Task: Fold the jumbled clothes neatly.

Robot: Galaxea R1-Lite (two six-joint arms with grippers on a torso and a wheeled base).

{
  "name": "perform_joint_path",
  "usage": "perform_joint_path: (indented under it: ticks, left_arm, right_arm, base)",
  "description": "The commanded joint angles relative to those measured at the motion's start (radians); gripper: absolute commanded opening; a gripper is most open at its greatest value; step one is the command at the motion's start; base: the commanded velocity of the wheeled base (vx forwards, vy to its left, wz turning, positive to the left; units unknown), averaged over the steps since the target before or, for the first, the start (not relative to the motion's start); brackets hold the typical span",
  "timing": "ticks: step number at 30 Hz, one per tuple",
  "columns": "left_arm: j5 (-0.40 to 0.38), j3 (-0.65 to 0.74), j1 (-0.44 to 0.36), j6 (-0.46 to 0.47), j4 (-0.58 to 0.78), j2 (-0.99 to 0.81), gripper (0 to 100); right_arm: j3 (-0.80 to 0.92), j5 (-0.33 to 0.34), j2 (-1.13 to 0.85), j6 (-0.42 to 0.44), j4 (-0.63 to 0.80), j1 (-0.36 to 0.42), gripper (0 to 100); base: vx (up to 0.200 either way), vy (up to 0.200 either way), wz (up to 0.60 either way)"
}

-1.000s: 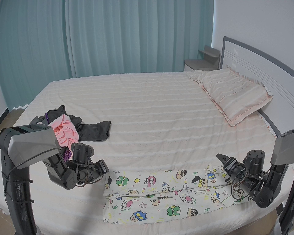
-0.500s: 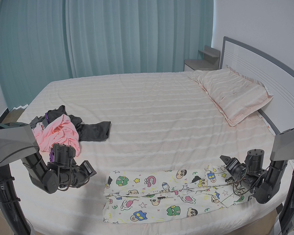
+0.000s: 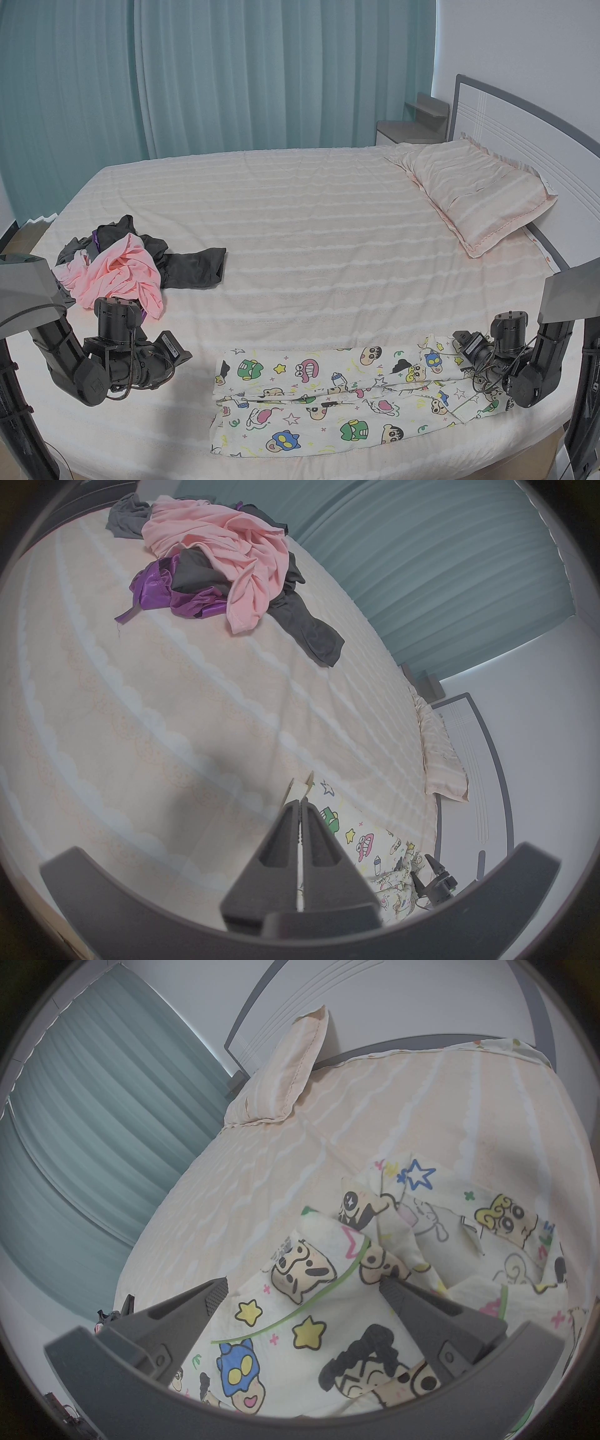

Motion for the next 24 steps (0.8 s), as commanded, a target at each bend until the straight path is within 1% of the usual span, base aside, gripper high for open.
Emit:
perform_joint_path:
  ticks: [1, 6, 9, 10, 11, 13, 15, 16, 17, 18, 19, 20, 22, 24]
  left_arm:
    - [-0.004, 0.009, 0.0, 0.0, 0.0, -0.002, 0]
    - [-0.013, 0.021, 0.0, 0.0, -0.002, -0.005, 0]
    - [-0.013, 0.023, 0.0, 0.0, -0.002, -0.005, 0]
    - [-0.013, 0.023, 0.0, 0.0, -0.002, -0.005, 0]
    - [-0.013, 0.026, -0.001, 0.0, -0.002, -0.005, 0]
    - [-0.013, 0.029, -0.001, 0.0, -0.002, -0.006, 0]
    - [-0.013, 0.032, -0.003, 0.0, -0.007, -0.006, 0]
    - [-0.013, 0.04, -0.003, 0.0, -0.016, -0.006, 0]
    - [-0.013, 0.043, -0.003, 0.0, -0.022, -0.006, 0]
    - [-0.013, 0.053, -0.004, 0.0, -0.04, -0.003, 0]
    - [-0.013, 0.053, -0.004, 0.0, -0.04, -0.003, 0]
    - [-0.013, 0.069, -0.006, 0.0, -0.068, -0.002, 0]
    - [-0.013, 0.081, -0.006, 0.0, -0.093, 0.0, 0]
    - [-0.015, 0.09, -0.009, 0.0, -0.114, 0.0, 0]
  right_arm:
    - [0.01, 0.0, -0.049, -0.015, 0.0, -0.003, 100]
    - [0.056, 0.0, -0.184, -0.081, 0.0, -0.017, 100]
    - [0.109, 0.023, -0.238, -0.153, 0.0, -0.055, 100]
    - [0.119, 0.028, -0.238, -0.163, 0.0, -0.059, 100]
    - [0.142, 0.049, -0.234, -0.203, 0.0, -0.084, 100]
    - [0.16, 0.077, -0.23, -0.237, 0.0, -0.107, 100]
    - [0.178, 0.123, -0.227, -0.28, 0.0, -0.139, 100]
    - [0.186, 0.157, -0.223, -0.318, 0.0, -0.161, 100]
    - [0.189, 0.169, -0.221, -0.337, 0.0, -0.171, 100]
    - [0.197, 0.195, -0.204, -0.374, 0.0, -0.193, 100]
    - [0.197, 0.195, -0.204, -0.374, 0.0, -0.193, 100]
    - [0.205, 0.221, -0.175, -0.417, -0.001, -0.21, 100]
    - [0.208, 0.249, -0.157, -0.44, -0.003, -0.217, 100]
    - [0.209, 0.298, -0.146, -0.456, -0.009, -0.219, 100]
  base:
    - [0.0, 0.0, 0.0]
    - [0.0, 0.0, 0.0]
    - [0.0, 0.0, 0.0]
    - [0.0, 0.0, 0.0]
    - [0.0, 0.0, 0.0]
    - [0.0, 0.0, 0.0]
    - [0.0, 0.0, 0.0]
    - [0.0, 0.0, 0.0]
    - [0.0, 0.0, 0.0]
    - [0.0, 0.0, 0.0]
    - [0.0, 0.0, 0.0]
    - [0.0, 0.0, 0.0]
    - [0.0, 0.0, 0.0]
    - [0.0, 0.0, 0.0]
